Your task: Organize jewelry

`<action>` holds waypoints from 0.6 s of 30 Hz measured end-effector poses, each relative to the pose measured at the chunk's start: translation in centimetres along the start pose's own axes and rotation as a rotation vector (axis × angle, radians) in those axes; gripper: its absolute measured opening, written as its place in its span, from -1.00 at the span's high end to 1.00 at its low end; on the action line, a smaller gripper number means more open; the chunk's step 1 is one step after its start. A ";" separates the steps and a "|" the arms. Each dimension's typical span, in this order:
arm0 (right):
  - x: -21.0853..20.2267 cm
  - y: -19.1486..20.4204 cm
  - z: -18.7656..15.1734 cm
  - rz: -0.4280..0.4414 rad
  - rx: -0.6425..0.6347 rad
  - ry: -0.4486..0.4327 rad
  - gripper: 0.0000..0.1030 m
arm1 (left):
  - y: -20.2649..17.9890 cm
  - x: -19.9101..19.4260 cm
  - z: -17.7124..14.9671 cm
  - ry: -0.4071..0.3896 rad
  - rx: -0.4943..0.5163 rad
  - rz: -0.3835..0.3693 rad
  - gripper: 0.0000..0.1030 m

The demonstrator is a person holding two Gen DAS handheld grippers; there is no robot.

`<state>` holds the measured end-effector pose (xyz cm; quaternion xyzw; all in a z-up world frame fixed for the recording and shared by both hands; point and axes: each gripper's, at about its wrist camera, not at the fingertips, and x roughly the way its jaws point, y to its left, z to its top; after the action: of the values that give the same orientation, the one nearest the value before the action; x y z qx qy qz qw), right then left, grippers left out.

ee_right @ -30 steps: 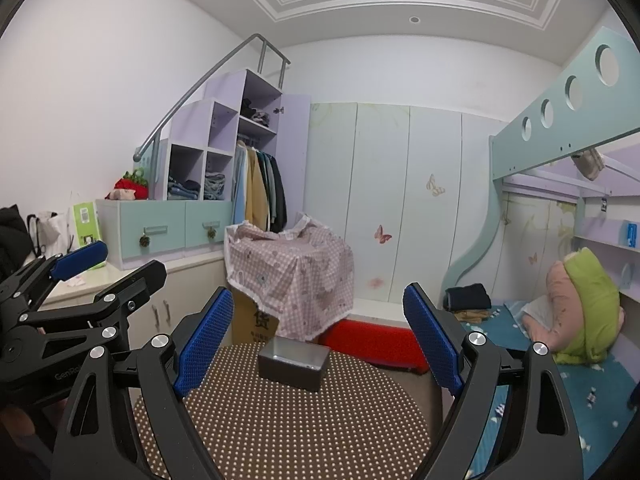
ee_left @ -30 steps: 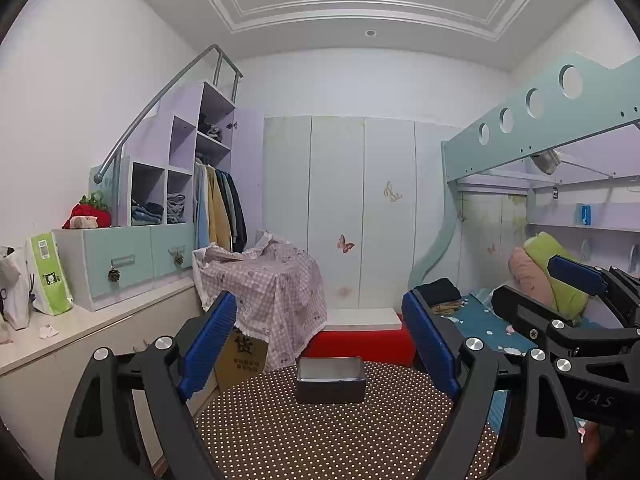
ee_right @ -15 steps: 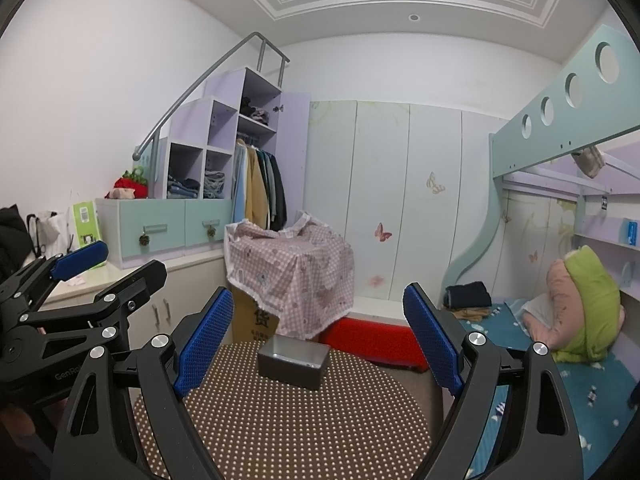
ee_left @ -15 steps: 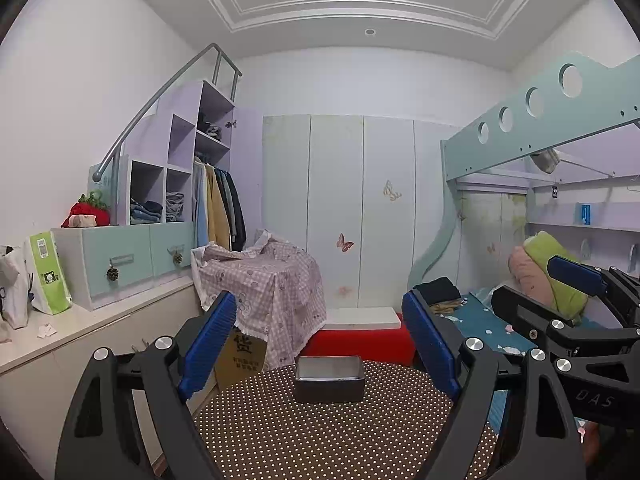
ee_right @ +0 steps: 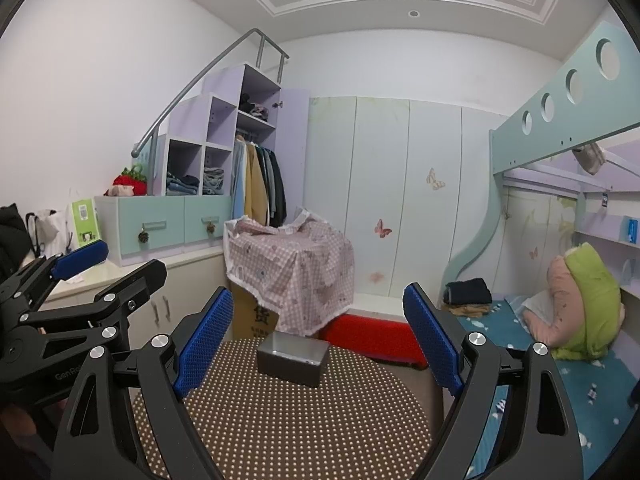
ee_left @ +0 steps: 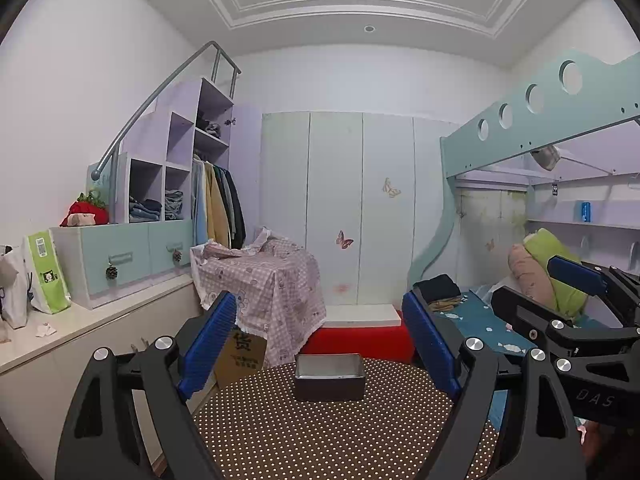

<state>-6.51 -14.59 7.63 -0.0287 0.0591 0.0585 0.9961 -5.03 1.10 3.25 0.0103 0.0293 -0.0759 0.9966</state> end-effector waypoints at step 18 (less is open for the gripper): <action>0.1 0.0 -0.1 0.002 0.002 0.002 -0.63 | 0.3 0.2 -0.1 0.000 0.001 0.001 -0.60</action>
<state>-6.44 -14.59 7.52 -0.0275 0.0600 0.0596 0.9960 -4.82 1.39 3.15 0.0106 0.0294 -0.0751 0.9967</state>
